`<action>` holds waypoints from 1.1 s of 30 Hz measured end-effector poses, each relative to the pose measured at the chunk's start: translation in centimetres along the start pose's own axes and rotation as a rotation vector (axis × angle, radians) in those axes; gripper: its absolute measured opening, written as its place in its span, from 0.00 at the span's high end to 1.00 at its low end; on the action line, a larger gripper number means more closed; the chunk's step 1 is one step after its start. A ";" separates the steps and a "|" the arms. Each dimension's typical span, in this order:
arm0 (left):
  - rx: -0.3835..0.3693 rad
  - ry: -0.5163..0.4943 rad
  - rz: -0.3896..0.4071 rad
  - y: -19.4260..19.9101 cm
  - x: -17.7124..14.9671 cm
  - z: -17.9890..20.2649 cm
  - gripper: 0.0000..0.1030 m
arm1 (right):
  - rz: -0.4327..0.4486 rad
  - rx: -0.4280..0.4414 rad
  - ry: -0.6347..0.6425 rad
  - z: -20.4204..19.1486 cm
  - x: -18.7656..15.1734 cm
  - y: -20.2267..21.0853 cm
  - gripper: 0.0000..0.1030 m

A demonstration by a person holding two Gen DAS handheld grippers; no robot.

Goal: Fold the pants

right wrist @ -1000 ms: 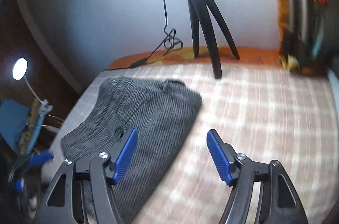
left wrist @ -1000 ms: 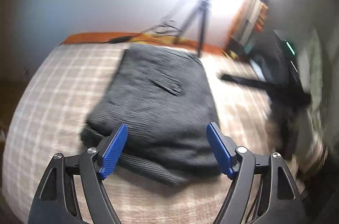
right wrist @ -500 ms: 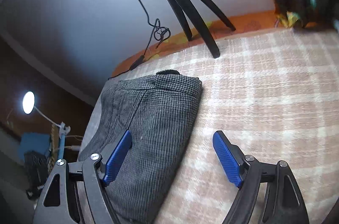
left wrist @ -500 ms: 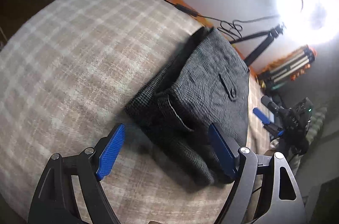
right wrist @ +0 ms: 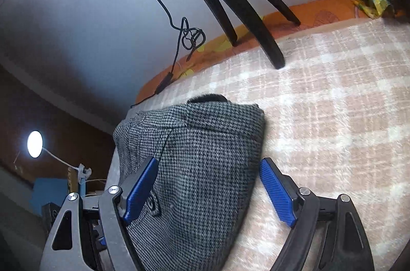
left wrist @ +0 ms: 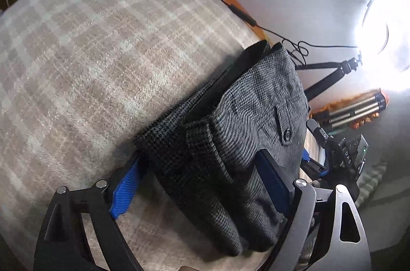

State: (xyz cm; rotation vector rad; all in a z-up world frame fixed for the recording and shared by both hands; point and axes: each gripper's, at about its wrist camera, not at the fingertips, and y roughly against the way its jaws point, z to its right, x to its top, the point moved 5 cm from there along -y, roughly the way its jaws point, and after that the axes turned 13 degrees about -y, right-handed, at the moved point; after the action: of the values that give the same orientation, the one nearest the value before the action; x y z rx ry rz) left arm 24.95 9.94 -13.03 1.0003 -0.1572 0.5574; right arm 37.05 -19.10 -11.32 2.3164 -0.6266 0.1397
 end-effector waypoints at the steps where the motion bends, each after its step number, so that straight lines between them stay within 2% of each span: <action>1: 0.008 0.002 0.010 0.0 0.0 0.0 0.16 | -0.002 0.003 0.001 -0.1 0.1 -0.2 0.18; 3: 0.013 0.015 0.028 -0.2 0.1 0.0 0.16 | 0.003 0.007 -0.007 -0.5 0.1 -0.7 0.20; 7: 0.034 0.003 0.059 -0.6 0.4 0.1 0.18 | 0.009 -0.025 -0.001 -0.7 -0.1 -1.0 0.34; 9: 0.063 -0.008 0.074 -0.8 0.7 0.2 0.28 | 0.009 -0.046 0.005 -0.7 0.0 -0.9 0.45; 10: 0.071 -0.015 0.078 -0.9 0.8 0.3 0.35 | 0.010 -0.054 0.002 -0.6 0.0 -0.8 0.53; 11: 0.075 -0.025 0.081 -0.9 0.9 0.5 0.44 | 0.012 -0.054 -0.004 -0.5 0.1 -0.7 0.57; 13: 0.081 -0.050 0.087 -1.0 1.0 0.9 0.50 | 0.016 -0.052 -0.003 -0.6 0.1 -0.3 0.67; 14: 0.086 -0.061 0.095 -1.0 1.1 1.1 0.53 | 0.021 -0.059 0.017 -0.9 0.1 -0.1 0.69; 17: 0.115 -0.118 0.111 -0.8 1.2 1.7 0.56 | 0.033 -0.079 0.083 -1.7 -0.2 0.2 0.69; 20: 0.117 -0.130 0.117 -0.8 1.3 1.7 0.56 | 0.017 -0.084 0.044 -0.9 0.0 -0.2 0.50; 21: 0.115 -0.129 0.117 -0.8 1.4 1.7 0.57 | 0.014 -0.084 0.022 -0.5 0.1 -0.5 0.40; 22: 0.112 -0.131 0.117 -0.8 1.4 1.6 0.57 | 0.013 -0.081 0.011 -0.3 0.1 -0.7 0.35; 24: 0.114 -0.137 0.120 -0.7 1.5 1.6 0.58 | 0.029 -0.047 -0.011 -0.3 0.3 -0.9 0.35; 28: 0.140 -0.189 0.140 -0.3 1.5 2.2 0.60 | 0.038 -0.104 0.046 -1.4 0.0 -1.1 0.70; 30: 0.160 -0.232 0.159 0.1 1.5 3.0 0.62 | 0.060 -0.138 0.129 -2.8 -0.4 -0.4 0.78; 33: 0.189 -0.293 0.183 0.6 1.5 4.0 0.64 | 0.105 -0.231 0.298 -5.7 -1.3 0.8 0.81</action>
State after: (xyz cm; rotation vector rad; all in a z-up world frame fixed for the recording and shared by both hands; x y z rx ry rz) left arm 26.40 7.45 -9.82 1.2577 -0.4670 0.5975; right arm 35.97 -15.20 -7.03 1.9911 -0.5782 0.4301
